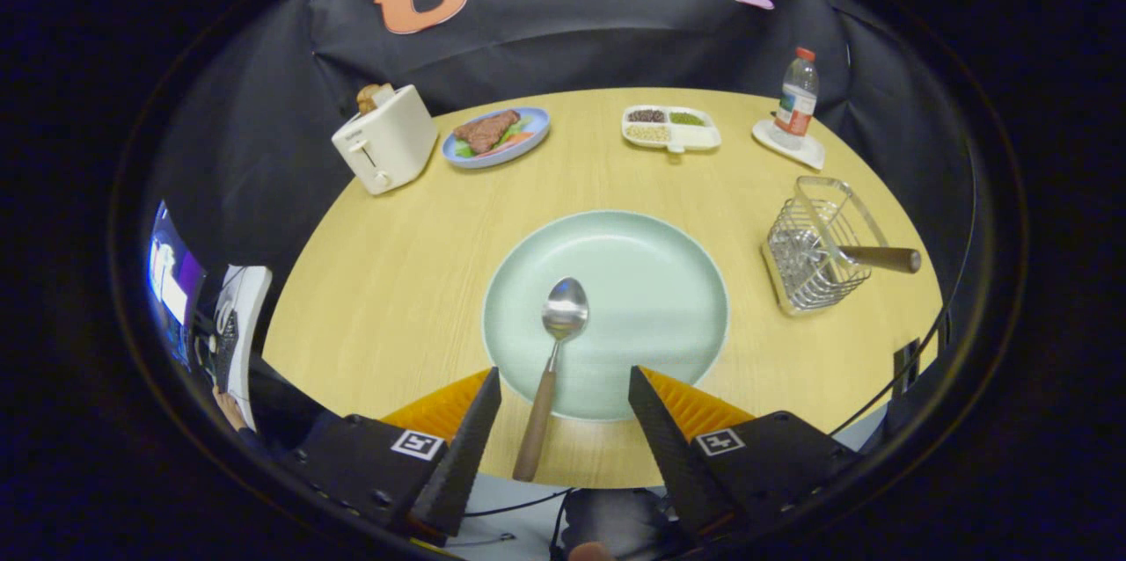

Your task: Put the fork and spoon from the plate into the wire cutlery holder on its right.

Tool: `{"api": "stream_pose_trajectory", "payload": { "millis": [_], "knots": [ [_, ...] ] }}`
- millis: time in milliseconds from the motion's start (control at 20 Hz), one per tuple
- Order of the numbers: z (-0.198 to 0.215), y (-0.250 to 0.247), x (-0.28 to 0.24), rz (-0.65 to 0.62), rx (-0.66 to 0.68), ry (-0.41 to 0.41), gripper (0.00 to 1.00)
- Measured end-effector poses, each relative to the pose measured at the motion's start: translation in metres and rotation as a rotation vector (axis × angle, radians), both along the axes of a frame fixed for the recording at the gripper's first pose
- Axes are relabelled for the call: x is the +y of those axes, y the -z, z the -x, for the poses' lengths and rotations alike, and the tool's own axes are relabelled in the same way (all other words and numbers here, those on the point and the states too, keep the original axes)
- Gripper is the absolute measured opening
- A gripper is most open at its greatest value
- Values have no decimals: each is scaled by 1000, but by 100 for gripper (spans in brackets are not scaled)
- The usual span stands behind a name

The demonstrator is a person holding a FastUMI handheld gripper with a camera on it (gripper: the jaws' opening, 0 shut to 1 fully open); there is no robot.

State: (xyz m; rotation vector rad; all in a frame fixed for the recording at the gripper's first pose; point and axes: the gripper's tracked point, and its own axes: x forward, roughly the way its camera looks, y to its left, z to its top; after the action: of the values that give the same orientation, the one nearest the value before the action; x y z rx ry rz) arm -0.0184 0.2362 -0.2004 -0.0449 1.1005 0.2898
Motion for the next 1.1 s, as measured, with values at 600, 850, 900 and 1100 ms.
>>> {"api": "stream_pose_trajectory", "payload": {
  "millis": [600,850,900,1100],
  "knots": [
    [-5,32,-1,40,75,20,49],
    [-7,35,-5,38,94,42,25],
    [-9,41,-4,38,106,46,8],
    [-4,43,-3,18,127,34,1]
  ]
}}
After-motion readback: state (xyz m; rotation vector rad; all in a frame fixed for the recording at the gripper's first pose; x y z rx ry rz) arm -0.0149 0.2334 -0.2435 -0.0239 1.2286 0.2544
